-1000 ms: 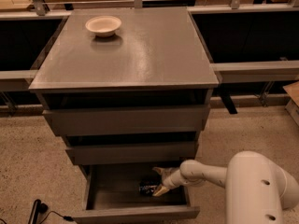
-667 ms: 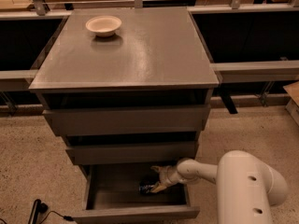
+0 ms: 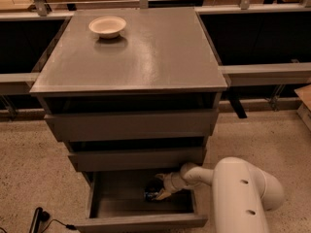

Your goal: Pick pepsi can from bottom drawer and place on counter

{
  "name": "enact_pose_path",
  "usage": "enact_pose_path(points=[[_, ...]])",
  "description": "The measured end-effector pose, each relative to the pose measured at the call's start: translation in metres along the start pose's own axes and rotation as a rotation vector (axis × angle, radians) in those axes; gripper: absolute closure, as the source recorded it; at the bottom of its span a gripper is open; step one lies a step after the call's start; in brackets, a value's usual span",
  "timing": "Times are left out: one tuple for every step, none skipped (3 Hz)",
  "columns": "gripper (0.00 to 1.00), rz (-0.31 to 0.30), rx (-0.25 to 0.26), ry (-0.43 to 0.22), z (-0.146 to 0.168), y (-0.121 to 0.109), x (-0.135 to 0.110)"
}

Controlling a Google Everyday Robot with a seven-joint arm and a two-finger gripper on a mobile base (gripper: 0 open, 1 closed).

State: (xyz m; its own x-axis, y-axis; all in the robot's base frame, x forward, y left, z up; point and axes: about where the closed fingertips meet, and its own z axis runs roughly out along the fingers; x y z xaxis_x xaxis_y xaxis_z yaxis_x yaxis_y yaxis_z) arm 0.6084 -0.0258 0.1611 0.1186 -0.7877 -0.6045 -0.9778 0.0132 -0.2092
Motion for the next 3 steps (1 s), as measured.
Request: enact_pose_path(points=[[0.36,-0.004,-0.052,0.014,0.016,0.009,0.01],[0.36,0.007,-0.097,0.027,0.028,0.017,0.022],[0.54,0.02,-0.109,0.027,0.03,0.022,0.028]])
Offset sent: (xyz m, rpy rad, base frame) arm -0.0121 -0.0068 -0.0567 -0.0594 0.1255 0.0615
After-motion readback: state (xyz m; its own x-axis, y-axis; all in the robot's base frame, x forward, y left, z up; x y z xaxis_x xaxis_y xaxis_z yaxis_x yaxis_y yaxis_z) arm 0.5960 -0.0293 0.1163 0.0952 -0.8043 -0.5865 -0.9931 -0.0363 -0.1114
